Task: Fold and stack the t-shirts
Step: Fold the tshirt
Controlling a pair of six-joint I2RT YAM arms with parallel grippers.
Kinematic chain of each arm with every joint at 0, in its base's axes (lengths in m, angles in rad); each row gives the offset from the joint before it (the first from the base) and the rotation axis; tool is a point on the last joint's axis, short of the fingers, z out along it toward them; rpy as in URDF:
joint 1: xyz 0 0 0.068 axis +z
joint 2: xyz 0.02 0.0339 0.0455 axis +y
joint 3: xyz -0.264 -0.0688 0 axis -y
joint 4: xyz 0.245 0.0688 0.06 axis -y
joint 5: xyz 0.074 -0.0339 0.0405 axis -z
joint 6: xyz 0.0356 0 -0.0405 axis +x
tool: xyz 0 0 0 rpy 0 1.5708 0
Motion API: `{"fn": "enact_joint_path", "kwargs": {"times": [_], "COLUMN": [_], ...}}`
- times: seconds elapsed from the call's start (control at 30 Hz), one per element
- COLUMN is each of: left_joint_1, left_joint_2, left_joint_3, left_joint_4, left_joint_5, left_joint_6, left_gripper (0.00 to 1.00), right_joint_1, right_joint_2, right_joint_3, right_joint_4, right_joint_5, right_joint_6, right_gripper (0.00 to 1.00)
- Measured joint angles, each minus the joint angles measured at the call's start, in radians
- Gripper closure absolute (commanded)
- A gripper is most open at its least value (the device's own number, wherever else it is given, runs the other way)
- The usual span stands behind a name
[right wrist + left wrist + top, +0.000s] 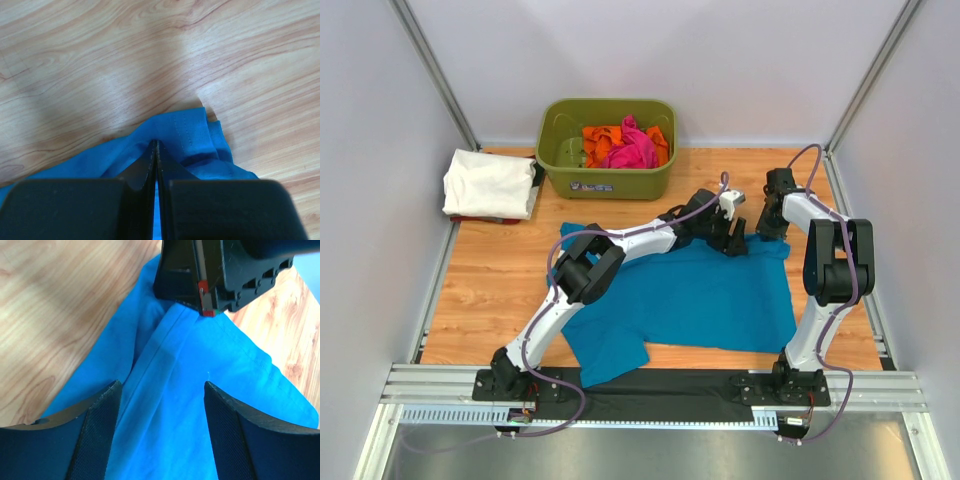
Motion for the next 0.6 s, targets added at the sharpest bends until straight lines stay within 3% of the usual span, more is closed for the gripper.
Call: {"fn": "enact_joint_path", "kwargs": {"times": [0.6], "left_joint_1": [0.000], "left_joint_2": [0.070], "left_joint_3": [0.105], "left_joint_4": [-0.039], "left_joint_5": [-0.008], "left_joint_6": [-0.013], "left_gripper": [0.25], "right_joint_1": [0.000], "right_joint_2": [0.000], "right_joint_3": [0.000], "right_joint_4": [0.000], "right_joint_5": [-0.006], "right_joint_6": [0.000], "right_gripper": [1.00]}}
